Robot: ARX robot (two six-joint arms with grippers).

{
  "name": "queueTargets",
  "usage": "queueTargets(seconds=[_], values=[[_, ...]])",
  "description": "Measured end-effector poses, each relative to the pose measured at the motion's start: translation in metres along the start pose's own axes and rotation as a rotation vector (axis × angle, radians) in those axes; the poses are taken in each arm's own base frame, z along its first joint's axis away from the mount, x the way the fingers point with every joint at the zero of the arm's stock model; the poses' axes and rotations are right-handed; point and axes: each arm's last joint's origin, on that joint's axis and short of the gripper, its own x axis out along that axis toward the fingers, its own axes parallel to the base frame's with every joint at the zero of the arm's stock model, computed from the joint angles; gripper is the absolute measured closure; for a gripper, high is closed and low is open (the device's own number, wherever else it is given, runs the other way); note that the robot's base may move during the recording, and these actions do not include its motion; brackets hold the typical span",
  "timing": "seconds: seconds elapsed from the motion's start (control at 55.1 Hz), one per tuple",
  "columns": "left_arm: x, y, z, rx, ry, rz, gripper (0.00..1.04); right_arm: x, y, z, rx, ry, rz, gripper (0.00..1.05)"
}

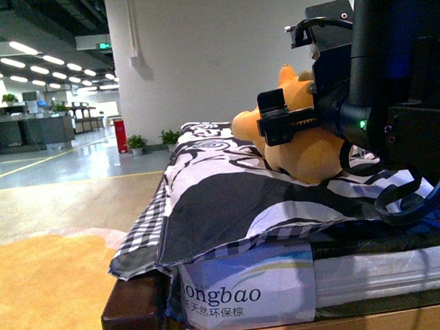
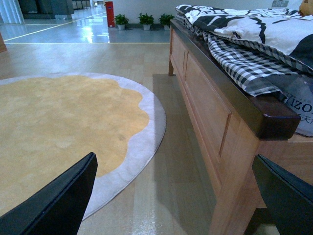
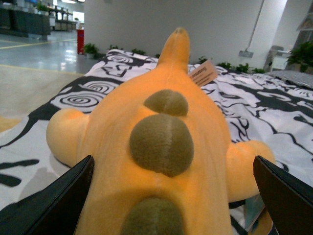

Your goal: Put away toys

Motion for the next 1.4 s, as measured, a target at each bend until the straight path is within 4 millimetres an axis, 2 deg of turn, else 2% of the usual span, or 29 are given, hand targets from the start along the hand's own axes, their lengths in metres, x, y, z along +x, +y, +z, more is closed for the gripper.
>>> queueTargets(seconds=[0.309, 0.708, 0.853, 0.944, 1.017, 1.198, 1.398], values=[[0.000, 0.000, 0.000, 0.000, 0.000, 0.000, 0.06, -0.010, 0.006, -0.016, 0.045, 0.067, 0.055, 0.07], [0.000, 0.000, 0.000, 0.000, 0.000, 0.000, 0.06, -0.013, 0.008, -0.013, 0.050, 0.052, 0.082, 0.62], [0.000, 0.000, 0.000, 0.000, 0.000, 0.000, 0.06, -0.013, 0.002, -0.009, 0.070, 0.041, 0.101, 0.79], [0.000, 0.000, 0.000, 0.000, 0.000, 0.000, 0.06, -0.012, -0.010, -0.001, 0.117, 0.024, 0.130, 0.90], [0.000, 0.000, 0.000, 0.000, 0.000, 0.000, 0.06, -0.012, -0.020, 0.007, 0.147, 0.010, 0.149, 0.94], [0.000, 0.000, 0.000, 0.000, 0.000, 0.000, 0.06, -0.019, -0.049, 0.037, 0.215, -0.049, 0.201, 0.96], [0.000, 0.000, 0.000, 0.000, 0.000, 0.000, 0.06, -0.052, -0.087, 0.076, 0.289, -0.137, 0.277, 0.97]])
